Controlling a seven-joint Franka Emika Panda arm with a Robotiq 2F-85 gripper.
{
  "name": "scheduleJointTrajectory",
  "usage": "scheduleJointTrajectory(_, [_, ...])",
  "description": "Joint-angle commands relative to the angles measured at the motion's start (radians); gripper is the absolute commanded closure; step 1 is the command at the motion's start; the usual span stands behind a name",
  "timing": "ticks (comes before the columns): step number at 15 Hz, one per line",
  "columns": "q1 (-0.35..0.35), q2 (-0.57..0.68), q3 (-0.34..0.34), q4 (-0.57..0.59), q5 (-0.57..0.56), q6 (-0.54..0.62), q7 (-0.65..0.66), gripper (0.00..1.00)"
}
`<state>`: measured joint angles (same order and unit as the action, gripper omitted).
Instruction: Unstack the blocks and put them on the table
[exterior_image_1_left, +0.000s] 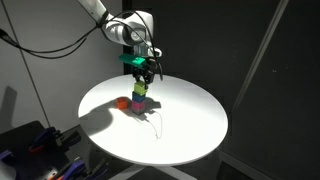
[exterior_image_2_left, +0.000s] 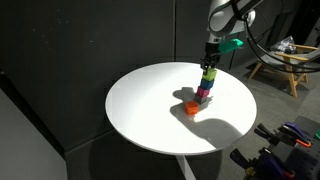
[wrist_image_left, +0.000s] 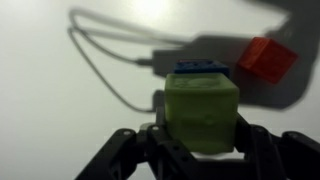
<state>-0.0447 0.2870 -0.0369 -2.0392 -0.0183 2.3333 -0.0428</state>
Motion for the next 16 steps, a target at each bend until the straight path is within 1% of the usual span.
scheduleJointTrajectory(1, [0.005, 0.015, -0.006, 0.036, -0.016, -0.025, 0.026, 0.67])
scheduleJointTrajectory(5, [0.016, -0.013, -0.015, 0.038, -0.041, -0.046, 0.062, 0.72])
scheduleJointTrajectory(11, [0.022, -0.080, -0.023, 0.023, -0.076, -0.119, 0.132, 0.72])
scheduleJointTrajectory(16, [0.005, -0.142, -0.031, -0.012, -0.064, -0.149, 0.127, 0.72])
